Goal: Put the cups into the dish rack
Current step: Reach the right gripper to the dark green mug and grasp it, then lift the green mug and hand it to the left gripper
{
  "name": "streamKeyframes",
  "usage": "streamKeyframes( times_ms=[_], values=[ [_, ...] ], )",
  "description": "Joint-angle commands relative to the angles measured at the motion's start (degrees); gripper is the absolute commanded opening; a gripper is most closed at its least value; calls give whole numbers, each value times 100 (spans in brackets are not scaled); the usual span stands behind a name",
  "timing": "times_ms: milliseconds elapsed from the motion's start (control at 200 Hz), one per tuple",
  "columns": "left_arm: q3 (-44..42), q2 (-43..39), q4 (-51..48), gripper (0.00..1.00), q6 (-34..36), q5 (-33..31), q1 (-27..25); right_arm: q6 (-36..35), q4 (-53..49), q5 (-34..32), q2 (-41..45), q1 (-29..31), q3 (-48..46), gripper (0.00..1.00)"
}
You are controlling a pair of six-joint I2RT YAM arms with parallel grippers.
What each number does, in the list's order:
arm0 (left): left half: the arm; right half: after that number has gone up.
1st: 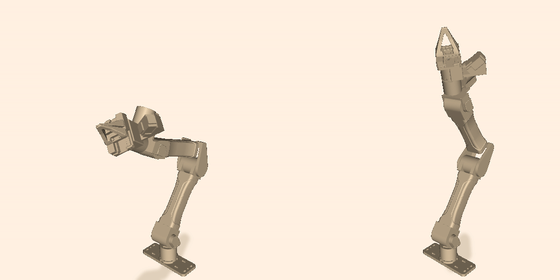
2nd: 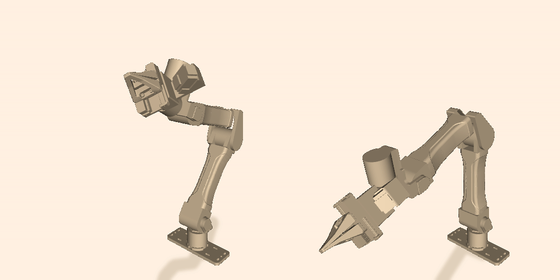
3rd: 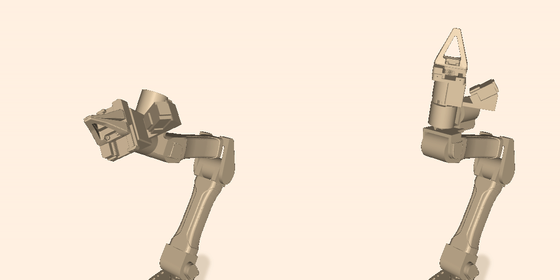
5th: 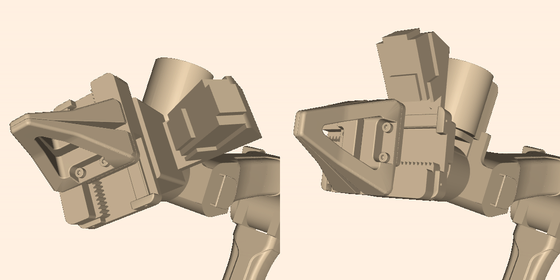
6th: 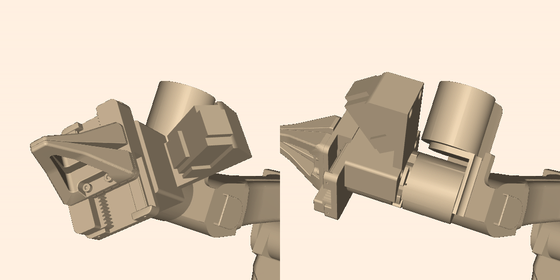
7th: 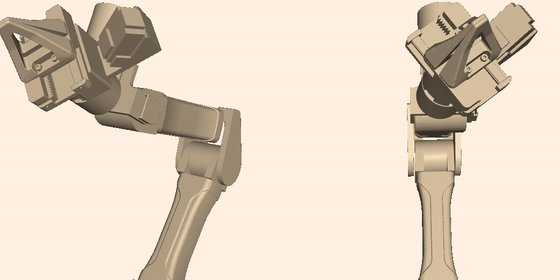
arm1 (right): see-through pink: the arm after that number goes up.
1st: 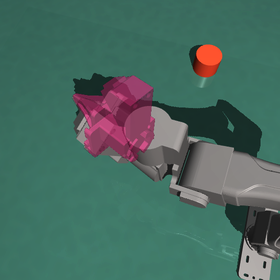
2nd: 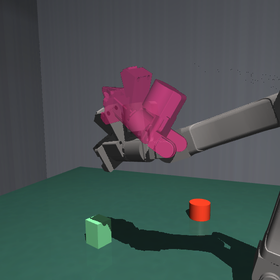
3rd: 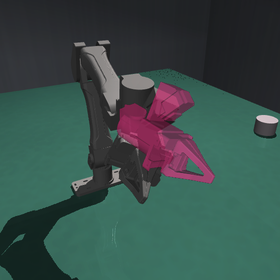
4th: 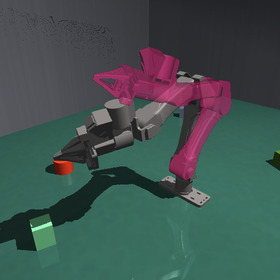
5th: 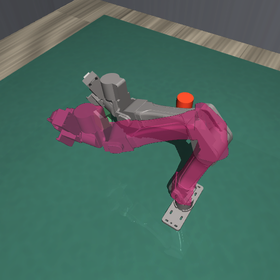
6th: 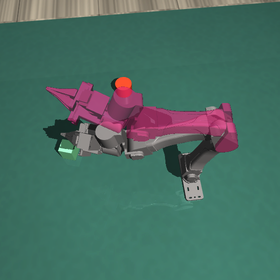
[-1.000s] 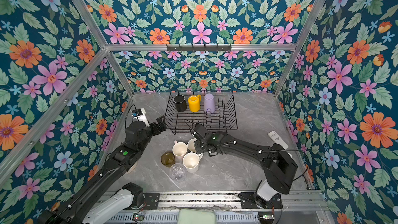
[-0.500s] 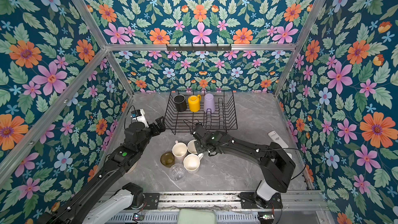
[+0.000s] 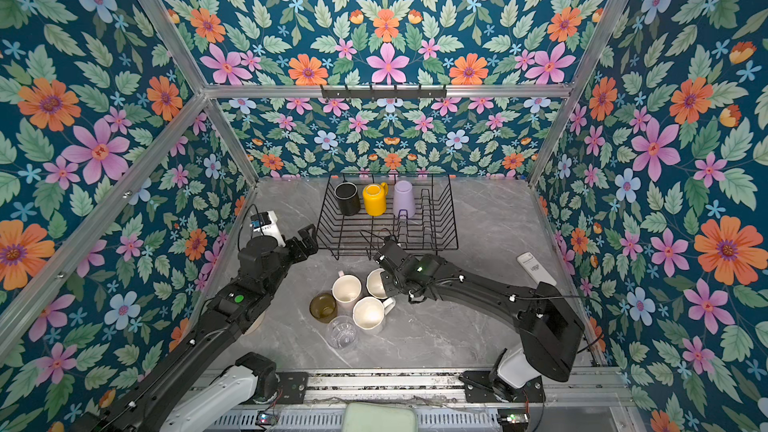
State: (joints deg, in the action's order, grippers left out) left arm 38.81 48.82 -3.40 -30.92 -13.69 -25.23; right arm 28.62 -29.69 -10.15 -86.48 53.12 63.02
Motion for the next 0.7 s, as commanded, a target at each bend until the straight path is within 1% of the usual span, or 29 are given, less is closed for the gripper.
streamKeyframes(
  times_ms=[0,125,235,310,390,455,525,695],
  values=[
    [3,-39,107,100,-11,24,6,133,240,-196,191,-29,-46,0],
    [0,-74,118,100,-11,59,16,169,284,-230,604,-155,-269,0],
    [-35,-66,200,100,-45,181,33,198,345,-159,1168,-339,-542,0],
    [-75,-41,293,100,-63,299,40,214,338,-84,1605,-479,-735,0],
    [-106,-6,481,100,-18,560,59,231,287,-28,2108,-617,-930,0],
    [-160,30,730,100,60,915,65,247,262,81,2520,-743,-1089,0],
    [-215,71,1052,100,150,1435,78,266,286,282,2921,-870,-1230,0],
    [-364,110,1965,100,280,2975,79,371,634,1375,3577,-1330,-1446,0]
  ],
)
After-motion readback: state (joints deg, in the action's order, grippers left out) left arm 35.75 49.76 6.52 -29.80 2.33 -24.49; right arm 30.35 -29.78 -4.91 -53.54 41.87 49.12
